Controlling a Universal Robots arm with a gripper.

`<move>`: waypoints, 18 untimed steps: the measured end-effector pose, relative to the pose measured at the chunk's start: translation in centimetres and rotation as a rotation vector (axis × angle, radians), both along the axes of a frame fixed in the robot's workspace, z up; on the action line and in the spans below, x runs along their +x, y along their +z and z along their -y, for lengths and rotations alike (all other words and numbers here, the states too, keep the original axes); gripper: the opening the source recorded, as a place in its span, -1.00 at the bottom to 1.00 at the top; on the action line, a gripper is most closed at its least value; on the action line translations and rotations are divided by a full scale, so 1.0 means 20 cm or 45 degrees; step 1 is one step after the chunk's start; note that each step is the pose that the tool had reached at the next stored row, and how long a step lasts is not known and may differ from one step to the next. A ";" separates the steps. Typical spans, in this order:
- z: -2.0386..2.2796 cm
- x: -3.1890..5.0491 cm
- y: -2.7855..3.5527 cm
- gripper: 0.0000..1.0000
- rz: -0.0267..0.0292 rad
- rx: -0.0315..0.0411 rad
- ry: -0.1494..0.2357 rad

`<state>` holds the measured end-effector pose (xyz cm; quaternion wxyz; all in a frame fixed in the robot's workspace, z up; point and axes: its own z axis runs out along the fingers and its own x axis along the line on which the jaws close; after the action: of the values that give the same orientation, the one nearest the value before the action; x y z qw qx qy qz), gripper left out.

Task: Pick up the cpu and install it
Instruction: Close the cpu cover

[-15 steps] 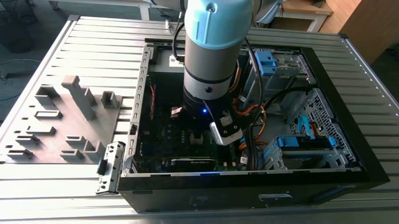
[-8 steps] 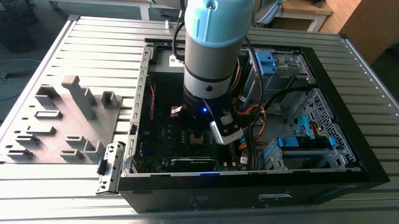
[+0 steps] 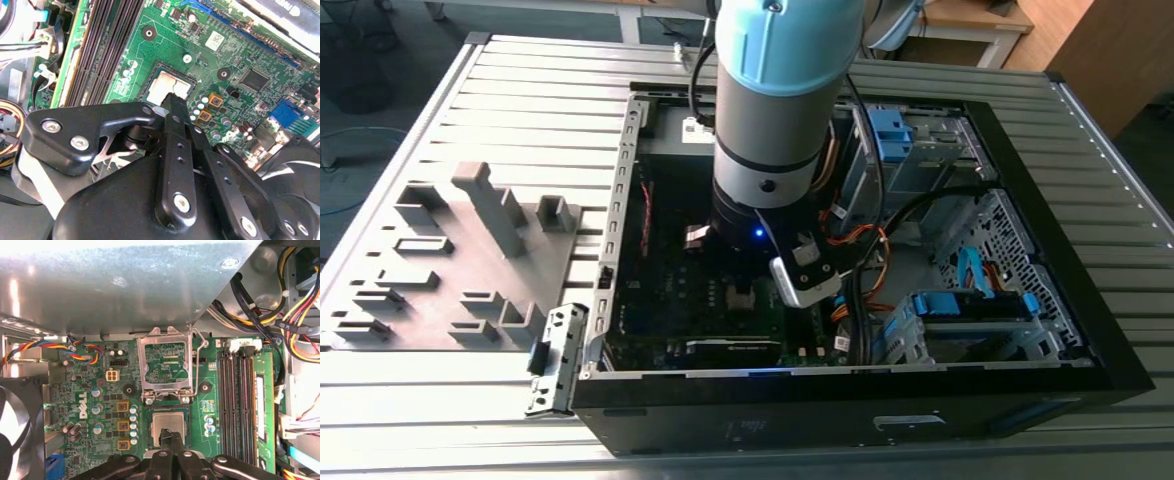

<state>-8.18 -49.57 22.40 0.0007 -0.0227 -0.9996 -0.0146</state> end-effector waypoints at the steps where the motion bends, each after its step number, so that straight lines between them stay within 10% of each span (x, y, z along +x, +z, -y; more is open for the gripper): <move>1: 0.000 0.000 0.008 -0.79 0.0000 -0.0001 0.000; 18: 0.000 0.000 0.010 -0.79 0.0001 0.0010 0.000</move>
<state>-8.18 -49.58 22.60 0.0007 -0.0227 -0.9996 -0.0150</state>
